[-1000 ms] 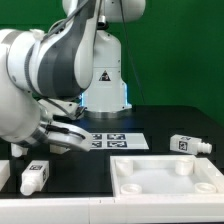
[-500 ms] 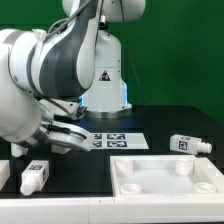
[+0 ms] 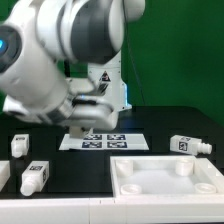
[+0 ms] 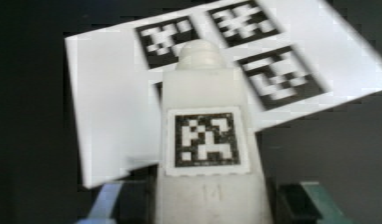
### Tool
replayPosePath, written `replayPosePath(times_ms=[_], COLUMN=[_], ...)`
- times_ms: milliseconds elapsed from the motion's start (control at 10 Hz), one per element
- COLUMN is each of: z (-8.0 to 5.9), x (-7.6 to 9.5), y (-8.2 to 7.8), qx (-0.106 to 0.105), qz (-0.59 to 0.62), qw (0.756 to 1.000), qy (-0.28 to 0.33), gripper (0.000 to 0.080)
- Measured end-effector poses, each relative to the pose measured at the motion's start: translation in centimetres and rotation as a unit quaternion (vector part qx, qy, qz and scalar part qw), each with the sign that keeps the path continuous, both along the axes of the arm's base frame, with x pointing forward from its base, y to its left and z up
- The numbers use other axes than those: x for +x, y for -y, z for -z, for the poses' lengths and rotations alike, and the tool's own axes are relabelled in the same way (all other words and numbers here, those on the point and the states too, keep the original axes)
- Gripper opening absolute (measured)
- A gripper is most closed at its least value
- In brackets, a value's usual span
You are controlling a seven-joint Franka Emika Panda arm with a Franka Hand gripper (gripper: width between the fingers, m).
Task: Assemble one leg
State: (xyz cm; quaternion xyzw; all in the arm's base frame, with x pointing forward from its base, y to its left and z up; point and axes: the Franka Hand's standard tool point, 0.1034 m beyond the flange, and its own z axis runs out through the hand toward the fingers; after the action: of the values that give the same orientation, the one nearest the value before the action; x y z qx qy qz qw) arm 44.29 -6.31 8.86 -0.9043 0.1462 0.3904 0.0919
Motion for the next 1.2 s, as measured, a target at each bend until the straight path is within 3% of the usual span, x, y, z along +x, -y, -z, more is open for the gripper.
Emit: replayPosePath(times_ms=[100,500,800,900,1200], z=[-0.7,-0.6,-6.3,-6.8,-6.5], x=[1.2,1.9,8.1,8.9,9.4], y=[-0.4,-0.5,-7.2,-7.6,-7.1], qx=[-0.004,-0.045,-0.052,-0.054,-0.082], qz=[-0.014,-0.01,-0.049,-0.058,-0.051], qw=[0.999,0.984,0.953,0.943,0.91], qy=[0.046,0.17,0.296,0.323,0.404], gripper=[0.0285,0.0285,0.0285,0.0285,0.0285])
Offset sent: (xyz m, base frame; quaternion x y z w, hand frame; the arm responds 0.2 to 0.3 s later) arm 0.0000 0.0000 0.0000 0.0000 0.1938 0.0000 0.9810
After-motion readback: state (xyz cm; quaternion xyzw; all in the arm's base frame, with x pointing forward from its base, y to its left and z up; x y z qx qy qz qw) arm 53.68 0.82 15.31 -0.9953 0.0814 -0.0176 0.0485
